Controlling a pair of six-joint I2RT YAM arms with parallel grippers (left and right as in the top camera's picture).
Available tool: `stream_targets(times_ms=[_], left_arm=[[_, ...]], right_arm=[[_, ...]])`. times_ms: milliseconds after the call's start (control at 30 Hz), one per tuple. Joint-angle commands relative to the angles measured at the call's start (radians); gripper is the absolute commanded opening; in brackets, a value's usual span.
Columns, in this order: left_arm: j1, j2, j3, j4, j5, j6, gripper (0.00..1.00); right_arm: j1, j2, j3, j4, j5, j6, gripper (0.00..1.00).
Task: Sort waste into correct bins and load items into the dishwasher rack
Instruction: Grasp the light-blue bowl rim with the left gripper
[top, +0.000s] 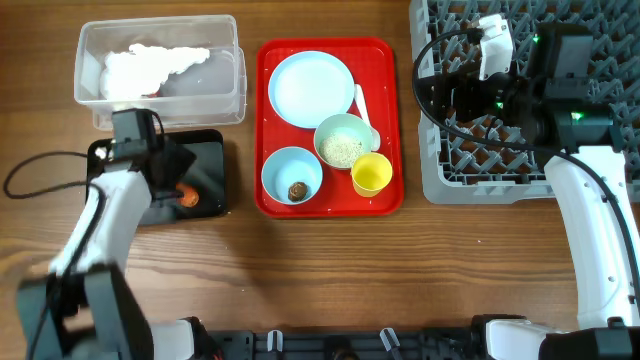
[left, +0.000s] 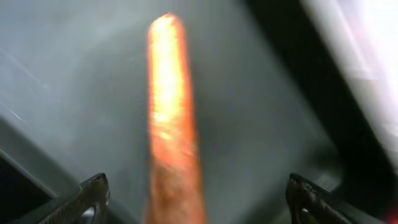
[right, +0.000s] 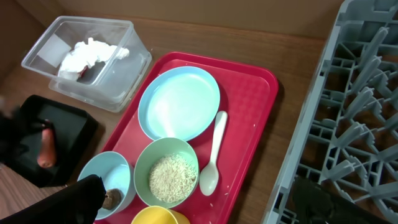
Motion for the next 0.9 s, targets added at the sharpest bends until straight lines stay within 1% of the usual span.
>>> stream_targets(times_ms=[0, 33, 67, 133, 167, 233, 267, 300, 333, 367, 400, 433, 500, 533, 567, 600, 633, 667, 733, 833, 867], left_arm=[[-0.042, -0.245, 0.064, 0.004, 0.194, 0.27, 0.97], [-0.09, -0.306, 0.077, 0.01, 0.233, 0.33, 0.98], [-0.132, -0.338, 0.083, 0.011, 0.232, 0.348, 0.99], [-0.259, -0.377, 0.134, 0.008, 0.232, 0.36, 0.96], [-0.292, -0.368, 0.172, 0.002, 0.232, 0.36, 0.95], [-0.361, -0.307, 0.332, -0.063, 0.224, 0.367, 0.94], [-0.397, -0.236, 0.46, -0.149, 0.204, 0.404, 0.93], [-0.43, -0.156, 0.574, -0.238, 0.185, 0.473, 0.93], [-0.452, -0.1, 0.638, -0.291, 0.179, 0.523, 0.93], [-0.478, -0.036, 0.697, -0.342, 0.173, 0.558, 0.89], [-0.511, 0.026, 0.735, -0.387, 0.172, 0.592, 0.84], [-0.54, 0.069, 0.74, -0.413, 0.172, 0.625, 0.79], [-0.601, 0.169, 0.74, -0.483, 0.168, 0.682, 0.77], [-0.626, 0.219, 0.74, -0.503, 0.159, 0.684, 0.76], [-0.658, 0.272, 0.74, -0.518, 0.158, 0.681, 0.7], [-0.69, 0.327, 0.74, -0.521, 0.154, 0.681, 0.67], [-0.71, 0.358, 0.74, -0.519, 0.154, 0.681, 0.67], [-0.729, 0.389, 0.74, -0.518, 0.154, 0.681, 0.64], [-0.746, 0.409, 0.738, -0.529, 0.154, 0.681, 0.57], [-0.755, 0.412, 0.734, -0.572, 0.154, 0.68, 0.42], [-0.755, 0.412, 0.727, -0.574, 0.154, 0.678, 0.41]], right_arm=[[-0.001, 0.006, 0.002, 0.005, 0.001, 0.007, 1.0], [0.0, 0.006, 0.002, 0.012, 0.001, 0.007, 1.0], [0.002, 0.006, 0.002, 0.02, 0.001, 0.006, 1.0], [0.009, 0.006, 0.002, 0.046, 0.0, 0.019, 1.0], [0.009, 0.006, 0.002, 0.058, 0.001, 0.038, 1.0], [0.009, 0.006, 0.003, 0.069, 0.0, 0.042, 1.0], [0.009, 0.006, 0.003, 0.067, -0.002, 0.042, 1.0], [0.009, 0.006, 0.003, 0.067, -0.002, 0.059, 1.0], [0.009, 0.006, 0.003, 0.067, -0.002, 0.06, 1.0], [0.009, 0.006, 0.003, 0.066, -0.002, 0.06, 1.0], [0.009, 0.006, 0.003, 0.064, -0.002, 0.06, 1.0], [0.009, 0.006, 0.003, 0.062, -0.002, 0.06, 1.0], [0.009, 0.006, 0.003, 0.052, -0.002, 0.06, 1.0], [0.009, 0.006, 0.003, 0.049, -0.002, 0.06, 1.0], [0.009, 0.006, 0.003, 0.043, -0.002, 0.06, 1.0], [0.009, 0.006, 0.003, 0.035, -0.002, 0.06, 1.0], [0.009, 0.006, 0.003, 0.029, -0.002, 0.06, 1.0], [0.009, 0.006, 0.003, 0.025, -0.002, 0.06, 1.0], [0.009, 0.006, 0.003, 0.021, -0.002, 0.06, 1.0], [0.009, 0.006, 0.003, 0.019, -0.002, 0.06, 1.0], [0.009, 0.006, 0.003, 0.018, -0.002, 0.06, 1.0]])
